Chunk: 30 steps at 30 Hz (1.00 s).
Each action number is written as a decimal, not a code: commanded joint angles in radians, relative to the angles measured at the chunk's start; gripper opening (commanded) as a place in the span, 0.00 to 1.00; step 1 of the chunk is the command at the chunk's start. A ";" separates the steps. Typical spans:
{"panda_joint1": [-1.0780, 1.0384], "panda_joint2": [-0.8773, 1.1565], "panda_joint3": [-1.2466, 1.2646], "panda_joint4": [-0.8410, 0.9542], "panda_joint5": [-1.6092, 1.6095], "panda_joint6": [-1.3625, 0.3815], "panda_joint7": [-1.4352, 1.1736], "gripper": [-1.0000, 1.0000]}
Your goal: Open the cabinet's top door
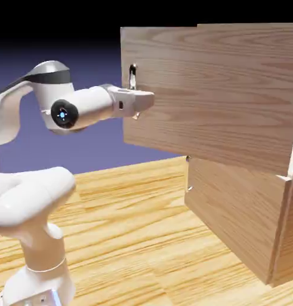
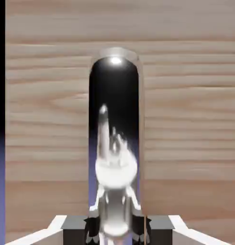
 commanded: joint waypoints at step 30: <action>0.234 0.898 -0.983 0.502 -0.937 -0.720 -0.523 0.00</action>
